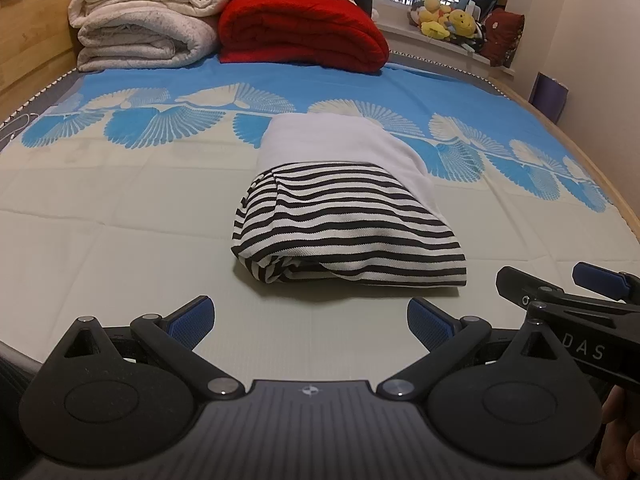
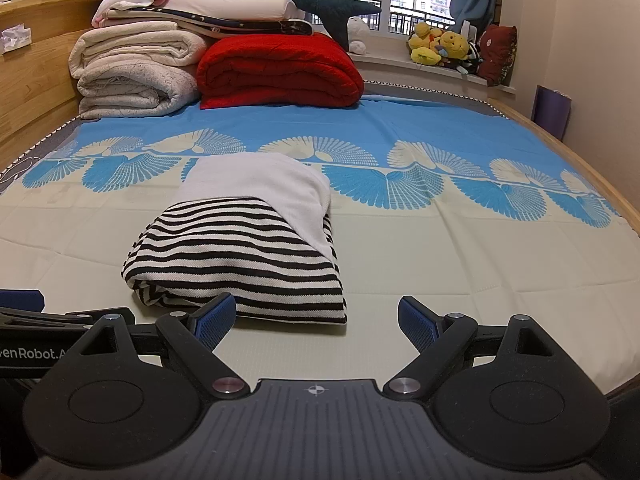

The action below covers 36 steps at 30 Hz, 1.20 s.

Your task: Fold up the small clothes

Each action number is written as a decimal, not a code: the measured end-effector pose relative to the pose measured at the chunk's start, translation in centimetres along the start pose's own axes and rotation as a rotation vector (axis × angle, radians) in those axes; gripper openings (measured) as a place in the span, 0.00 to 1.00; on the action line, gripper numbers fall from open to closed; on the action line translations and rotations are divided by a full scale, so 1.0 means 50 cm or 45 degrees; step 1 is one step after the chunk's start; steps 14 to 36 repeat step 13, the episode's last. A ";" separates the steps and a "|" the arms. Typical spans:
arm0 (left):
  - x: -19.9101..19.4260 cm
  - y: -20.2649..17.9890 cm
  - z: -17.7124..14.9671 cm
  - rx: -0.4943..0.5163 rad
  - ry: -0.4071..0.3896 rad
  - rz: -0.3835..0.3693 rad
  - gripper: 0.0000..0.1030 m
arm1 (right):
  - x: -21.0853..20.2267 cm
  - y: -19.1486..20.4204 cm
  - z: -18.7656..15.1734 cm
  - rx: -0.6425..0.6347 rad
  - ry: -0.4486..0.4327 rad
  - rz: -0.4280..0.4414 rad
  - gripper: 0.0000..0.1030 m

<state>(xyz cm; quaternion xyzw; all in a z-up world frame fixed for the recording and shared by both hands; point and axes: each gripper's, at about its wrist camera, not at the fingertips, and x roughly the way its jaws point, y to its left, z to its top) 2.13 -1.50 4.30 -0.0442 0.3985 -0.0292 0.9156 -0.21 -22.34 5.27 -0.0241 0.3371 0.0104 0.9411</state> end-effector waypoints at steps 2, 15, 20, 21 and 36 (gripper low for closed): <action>0.000 0.000 0.000 0.002 -0.002 -0.003 0.99 | 0.000 0.000 0.000 0.000 -0.001 0.000 0.86; 0.001 -0.001 -0.002 -0.006 -0.003 -0.009 0.99 | 0.000 -0.001 0.000 0.001 0.000 0.002 0.86; 0.001 -0.001 -0.002 -0.006 -0.003 -0.009 0.99 | 0.000 -0.001 0.000 0.001 0.000 0.002 0.86; 0.001 -0.001 -0.002 -0.006 -0.003 -0.009 0.99 | 0.000 -0.001 0.000 0.001 0.000 0.002 0.86; 0.001 -0.001 -0.002 -0.006 -0.003 -0.009 0.99 | 0.000 -0.001 0.000 0.001 0.000 0.002 0.86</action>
